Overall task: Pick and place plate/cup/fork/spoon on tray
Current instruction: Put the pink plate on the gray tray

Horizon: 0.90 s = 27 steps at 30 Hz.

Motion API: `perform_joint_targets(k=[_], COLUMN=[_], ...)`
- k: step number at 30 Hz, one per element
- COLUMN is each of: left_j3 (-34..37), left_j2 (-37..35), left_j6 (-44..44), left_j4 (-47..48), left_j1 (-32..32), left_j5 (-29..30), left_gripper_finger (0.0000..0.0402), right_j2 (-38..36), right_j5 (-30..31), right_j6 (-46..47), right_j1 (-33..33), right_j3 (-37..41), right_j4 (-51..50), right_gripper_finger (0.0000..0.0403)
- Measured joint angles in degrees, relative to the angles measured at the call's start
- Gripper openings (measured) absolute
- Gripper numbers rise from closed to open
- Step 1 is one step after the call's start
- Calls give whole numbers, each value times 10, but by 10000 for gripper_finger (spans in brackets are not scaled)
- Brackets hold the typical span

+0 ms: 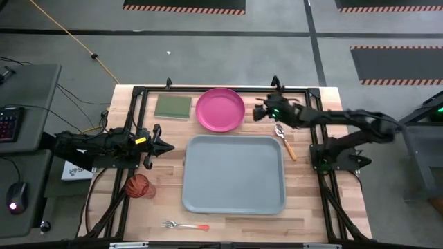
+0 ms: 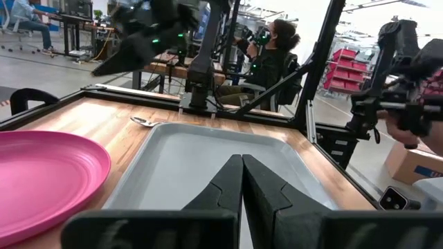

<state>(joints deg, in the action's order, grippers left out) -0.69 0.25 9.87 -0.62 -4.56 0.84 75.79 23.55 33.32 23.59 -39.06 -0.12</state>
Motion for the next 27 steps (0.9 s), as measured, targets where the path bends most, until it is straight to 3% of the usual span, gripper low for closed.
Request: perform_joint_targets(k=[6,13,27], left_j3=[0,0,0], left_j2=[0,0,0], left_j6=[0,0,0], left_j4=[0,0,0], left_j1=[0,0,0], left_j5=[0,0,0], left_gripper_finger=[0,0,0], right_j2=[150,270,311], right_j5=[-35,-62,-41], right_j6=[2,14,42], right_j1=[17,19,23], right_j3=[-99,-166,-182], right_j4=[-9,-10,-14], right_gripper_finger=[239,239,221])
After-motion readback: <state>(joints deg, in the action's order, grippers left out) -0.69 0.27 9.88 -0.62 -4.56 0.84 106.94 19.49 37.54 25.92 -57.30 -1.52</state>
